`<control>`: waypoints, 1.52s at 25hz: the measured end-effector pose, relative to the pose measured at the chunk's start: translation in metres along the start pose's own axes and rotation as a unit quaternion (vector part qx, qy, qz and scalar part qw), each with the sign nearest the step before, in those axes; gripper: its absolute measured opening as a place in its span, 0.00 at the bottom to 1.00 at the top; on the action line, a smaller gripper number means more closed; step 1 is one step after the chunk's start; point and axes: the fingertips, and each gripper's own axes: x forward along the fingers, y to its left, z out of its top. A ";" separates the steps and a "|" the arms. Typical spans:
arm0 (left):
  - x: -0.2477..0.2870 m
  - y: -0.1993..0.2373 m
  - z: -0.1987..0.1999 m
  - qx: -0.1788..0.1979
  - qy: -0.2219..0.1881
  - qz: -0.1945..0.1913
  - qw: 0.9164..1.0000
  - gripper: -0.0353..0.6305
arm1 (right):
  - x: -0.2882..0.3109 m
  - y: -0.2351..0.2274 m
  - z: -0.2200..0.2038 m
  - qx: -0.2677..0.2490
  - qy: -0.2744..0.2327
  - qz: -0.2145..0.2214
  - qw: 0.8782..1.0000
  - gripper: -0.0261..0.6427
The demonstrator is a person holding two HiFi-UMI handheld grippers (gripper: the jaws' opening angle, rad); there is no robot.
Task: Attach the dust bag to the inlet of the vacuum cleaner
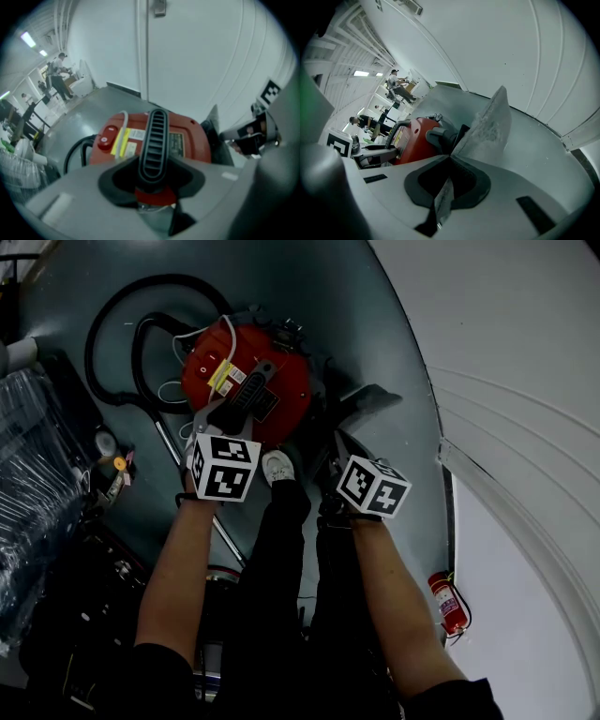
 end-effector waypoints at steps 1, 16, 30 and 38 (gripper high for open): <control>0.000 0.000 0.000 0.000 0.000 0.000 1.000 0.29 | 0.000 -0.001 -0.002 0.002 0.003 0.001 1.000 0.04; 0.000 0.000 0.000 -0.002 -0.005 0.004 1.000 0.29 | 0.009 0.002 0.012 0.027 -0.011 0.004 1.000 0.04; 0.000 0.000 0.000 -0.003 -0.006 0.004 1.000 0.29 | 0.006 -0.001 0.003 0.027 -0.005 -0.017 0.999 0.05; 0.000 0.000 0.000 -0.005 -0.007 0.009 1.000 0.29 | -0.006 -0.007 0.010 -0.013 -0.038 -0.056 0.998 0.14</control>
